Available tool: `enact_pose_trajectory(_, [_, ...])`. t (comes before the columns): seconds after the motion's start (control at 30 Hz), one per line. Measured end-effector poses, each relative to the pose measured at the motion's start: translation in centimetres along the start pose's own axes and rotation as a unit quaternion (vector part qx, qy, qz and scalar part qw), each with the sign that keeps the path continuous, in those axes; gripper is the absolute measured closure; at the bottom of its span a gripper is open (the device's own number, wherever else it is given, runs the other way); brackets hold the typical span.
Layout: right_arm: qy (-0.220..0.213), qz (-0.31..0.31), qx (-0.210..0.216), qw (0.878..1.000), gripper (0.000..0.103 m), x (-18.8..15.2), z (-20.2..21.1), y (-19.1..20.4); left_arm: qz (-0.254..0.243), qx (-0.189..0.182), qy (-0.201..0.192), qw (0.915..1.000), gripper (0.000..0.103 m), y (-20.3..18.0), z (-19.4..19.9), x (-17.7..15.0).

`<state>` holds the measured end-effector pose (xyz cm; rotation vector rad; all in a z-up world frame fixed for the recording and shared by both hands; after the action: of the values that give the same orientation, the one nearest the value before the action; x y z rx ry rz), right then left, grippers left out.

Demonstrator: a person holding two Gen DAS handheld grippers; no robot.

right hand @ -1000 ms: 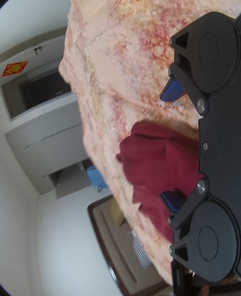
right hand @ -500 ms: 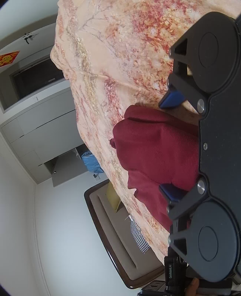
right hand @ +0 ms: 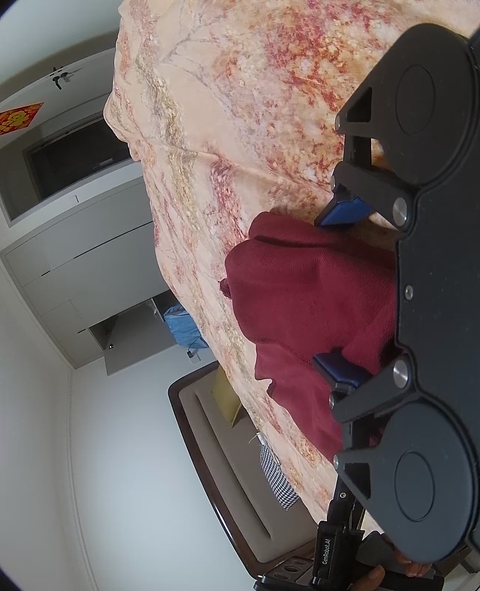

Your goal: Fold small clothes

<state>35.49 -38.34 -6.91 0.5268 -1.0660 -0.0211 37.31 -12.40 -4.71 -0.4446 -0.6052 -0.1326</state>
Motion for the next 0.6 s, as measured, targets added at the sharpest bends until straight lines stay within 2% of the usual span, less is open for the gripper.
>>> enact_pose_trajectory(0.07, [0.001, -0.002, 0.001, 1.0, 0.029, 0.0, 0.0, 0.0, 0.0, -0.01, -0.002, 0.9999, 0.014, -0.3, 0.1, 0.1])
enact_pose_trajectory(0.17, [0.004, -0.001, 0.0, 1.0, 0.033, 0.0, 0.0, 0.2, 0.003, -0.025, -0.002, 0.9997, 0.028, -0.7, 0.2, 0.2])
enact_pose_trajectory(0.23, [0.009, 0.004, -0.003, 1.0, 0.039, 0.2, 0.0, 0.5, 0.0, -0.019, -0.004, 0.9998, 0.03, -1.1, 0.2, 0.3])
enact_pose_trajectory(0.3, [0.014, 0.004, 0.005, 1.0, 0.058, 0.4, 0.1, 1.1, -0.007, -0.014, -0.007, 0.9999, 0.035, -1.4, 0.3, 0.3])
enact_pose_trajectory(0.33, [0.015, 0.006, 0.009, 1.0, 0.062, 0.4, 0.1, 1.4, -0.008, -0.011, -0.011, 0.9999, 0.041, -1.4, 0.5, 0.3])
enact_pose_trajectory(0.47, [0.005, 0.014, -0.005, 1.0, 0.074, 0.8, 0.6, 2.5, 0.0, -0.007, -0.032, 0.9995, 0.06, -1.3, 1.6, 0.3])
enact_pose_trajectory(0.6, [-0.018, 0.018, -0.002, 1.0, 0.08, 1.6, 1.4, 4.2, -0.027, 0.006, -0.05, 0.9984, 0.067, -2.1, 2.8, 0.4])
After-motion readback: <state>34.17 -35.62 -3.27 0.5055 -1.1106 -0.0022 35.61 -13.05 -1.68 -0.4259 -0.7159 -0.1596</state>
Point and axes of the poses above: each gripper's, at about its wrist camera, not at the fingertips, and z roughly against the way its jaws point, y to its left, x to its top, the point moved 5 cm from there along -z, roughly the way its jaws point, and after that the axes turned 4 degrees about y, right-handed, at the moved point
